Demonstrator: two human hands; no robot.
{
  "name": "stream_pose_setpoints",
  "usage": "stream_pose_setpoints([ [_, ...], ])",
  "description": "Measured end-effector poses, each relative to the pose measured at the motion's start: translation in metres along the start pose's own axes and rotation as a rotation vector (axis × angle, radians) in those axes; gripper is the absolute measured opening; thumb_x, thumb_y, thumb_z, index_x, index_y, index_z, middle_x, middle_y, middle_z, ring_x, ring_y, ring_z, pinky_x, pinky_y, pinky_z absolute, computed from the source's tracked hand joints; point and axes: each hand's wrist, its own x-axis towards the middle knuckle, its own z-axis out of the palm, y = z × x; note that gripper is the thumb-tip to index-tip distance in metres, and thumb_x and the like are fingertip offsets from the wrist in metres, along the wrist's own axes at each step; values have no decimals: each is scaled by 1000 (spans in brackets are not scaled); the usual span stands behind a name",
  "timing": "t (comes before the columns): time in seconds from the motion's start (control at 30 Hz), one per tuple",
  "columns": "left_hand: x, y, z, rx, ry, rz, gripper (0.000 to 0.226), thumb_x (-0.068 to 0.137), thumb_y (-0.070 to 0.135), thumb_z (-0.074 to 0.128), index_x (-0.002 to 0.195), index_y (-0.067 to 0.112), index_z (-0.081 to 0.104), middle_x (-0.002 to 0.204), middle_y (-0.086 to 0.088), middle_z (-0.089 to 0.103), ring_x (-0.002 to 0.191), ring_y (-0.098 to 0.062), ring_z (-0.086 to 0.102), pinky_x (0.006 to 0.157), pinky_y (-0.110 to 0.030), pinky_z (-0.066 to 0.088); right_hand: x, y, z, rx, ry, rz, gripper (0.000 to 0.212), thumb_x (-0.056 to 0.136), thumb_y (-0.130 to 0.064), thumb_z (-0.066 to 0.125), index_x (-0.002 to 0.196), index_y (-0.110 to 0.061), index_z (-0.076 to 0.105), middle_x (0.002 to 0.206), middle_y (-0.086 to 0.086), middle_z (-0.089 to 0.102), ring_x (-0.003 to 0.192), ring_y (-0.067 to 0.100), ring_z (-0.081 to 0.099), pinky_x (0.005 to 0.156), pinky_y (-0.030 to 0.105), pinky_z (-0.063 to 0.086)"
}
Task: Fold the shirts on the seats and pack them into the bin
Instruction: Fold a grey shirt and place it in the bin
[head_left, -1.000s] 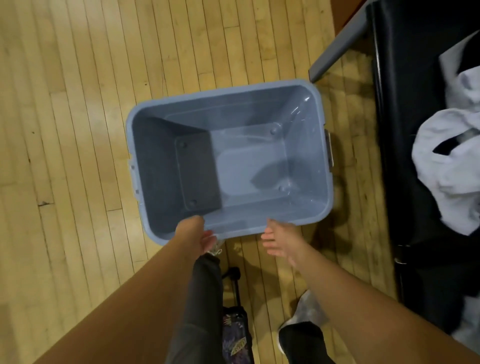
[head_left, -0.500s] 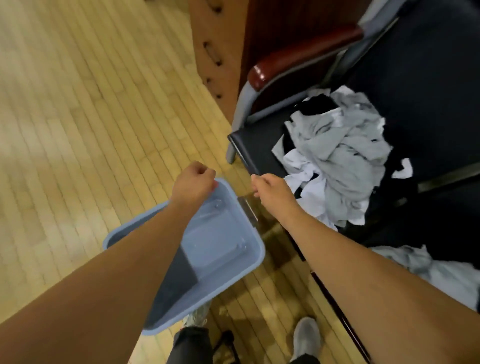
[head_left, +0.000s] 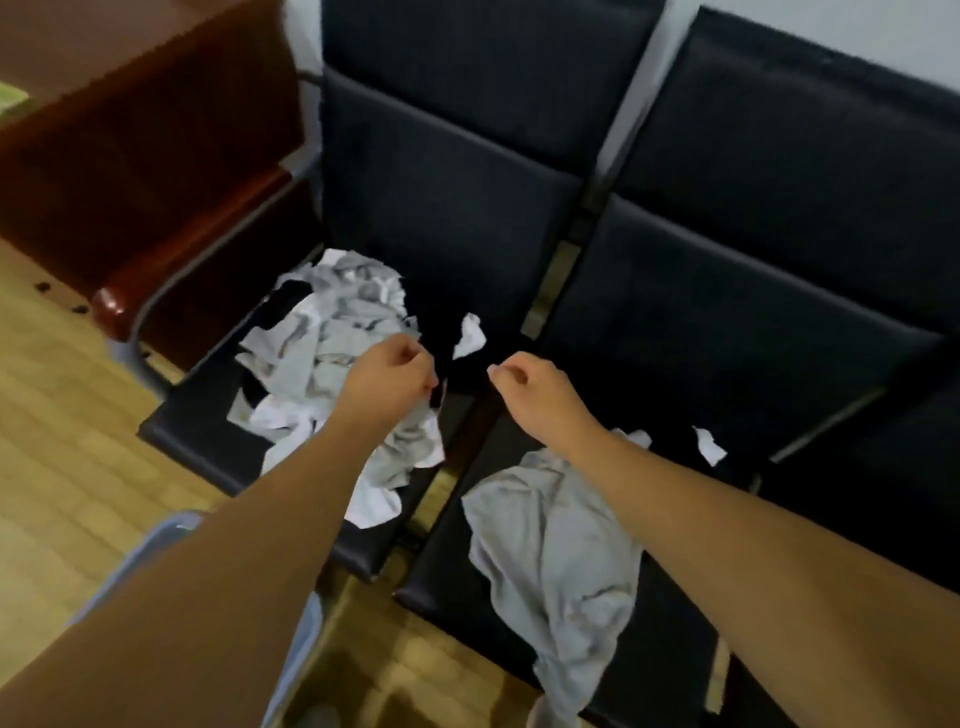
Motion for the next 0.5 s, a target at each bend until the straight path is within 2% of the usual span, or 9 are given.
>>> stream_pose_setpoints([
  [0.13, 16, 19, 106, 24, -171, 47, 14, 98, 16, 52, 89, 18, 62, 81, -2, 72, 79, -18, 68, 79, -38, 55, -3, 94, -64, -1, 120, 85, 29, 102, -38, 53, 97, -13, 65, 82, -5, 62, 79, 10, 59, 71, 28, 44],
  [0.23, 28, 10, 165, 106, -288, 86, 13, 98, 18, 53, 91, 16, 63, 82, 1, 73, 77, -12, 68, 69, -26, 52, -14, 156, -84, 45, 188, 154, 26, 101, -36, 55, 96, -13, 65, 84, -6, 64, 78, 5, 59, 68, 21, 43],
  [0.3, 40, -2, 199, 162, -352, 99, 14, 98, 17, 53, 89, 15, 64, 81, 0, 73, 78, -14, 68, 69, -26, 50, -20, 194, -85, 62, 245, 208, 25, 100, -35, 57, 97, -13, 66, 89, -3, 68, 82, 8, 62, 72, 24, 47],
  [0.4, 61, -23, 244, 241, -414, 134, 15, 97, 16, 53, 87, 16, 64, 83, 0, 72, 82, -18, 69, 75, -31, 55, -15, 243, -72, 68, 302, 244, 21, 97, -33, 59, 102, -14, 67, 103, 0, 69, 94, 13, 65, 84, 30, 54],
  [0.5, 79, -55, 282, 328, -442, 214, 12, 98, 20, 53, 95, 19, 65, 87, 1, 69, 81, -18, 65, 67, -28, 51, 3, 283, -45, 22, 305, 214, 20, 95, -28, 64, 108, -13, 67, 109, 1, 63, 97, 14, 63, 81, 25, 52],
])
